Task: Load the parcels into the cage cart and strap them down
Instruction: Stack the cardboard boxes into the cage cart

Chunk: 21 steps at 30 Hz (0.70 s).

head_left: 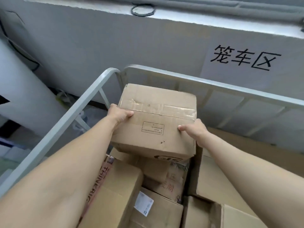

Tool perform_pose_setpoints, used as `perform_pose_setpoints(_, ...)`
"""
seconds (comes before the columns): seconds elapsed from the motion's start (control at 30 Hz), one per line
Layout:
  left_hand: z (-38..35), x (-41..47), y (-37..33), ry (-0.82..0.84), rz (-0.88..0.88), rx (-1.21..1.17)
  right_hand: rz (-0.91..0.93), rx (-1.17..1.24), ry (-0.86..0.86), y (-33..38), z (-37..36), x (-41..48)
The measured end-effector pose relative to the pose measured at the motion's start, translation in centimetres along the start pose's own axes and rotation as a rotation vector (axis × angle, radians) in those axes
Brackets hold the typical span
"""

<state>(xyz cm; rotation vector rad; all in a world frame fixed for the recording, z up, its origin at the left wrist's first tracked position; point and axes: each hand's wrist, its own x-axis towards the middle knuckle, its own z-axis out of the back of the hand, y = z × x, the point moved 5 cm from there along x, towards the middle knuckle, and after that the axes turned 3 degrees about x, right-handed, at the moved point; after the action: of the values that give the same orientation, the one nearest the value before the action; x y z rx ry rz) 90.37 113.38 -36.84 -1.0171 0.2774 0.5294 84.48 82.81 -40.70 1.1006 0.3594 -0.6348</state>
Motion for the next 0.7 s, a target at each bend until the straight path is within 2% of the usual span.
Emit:
perform_pose_setpoints(0.2, -1.2, 5.6, 3.6, 0.077, 0.046, 0.113, -0.073, -0.022, 0.029, -1.4, -4.0, 1.6)
perform_pose_setpoints(0.4, -1.0, 8.7, 3.6, -0.027, 0.026, 0.102, -0.038, -0.059, -0.032, 0.7, -5.3, 2.2)
perform_pose_setpoints(0.57, -0.4, 7.5, 3.2, -0.040, 0.020, 0.285, -0.035, -0.131, -0.043, 1.1, -5.3, 0.8)
perform_pose_setpoints(0.7, 0.6, 4.3, 1.5, -0.148, -0.041, 0.452, 0.010, -0.265, -0.094, 2.2, -3.8, -1.5)
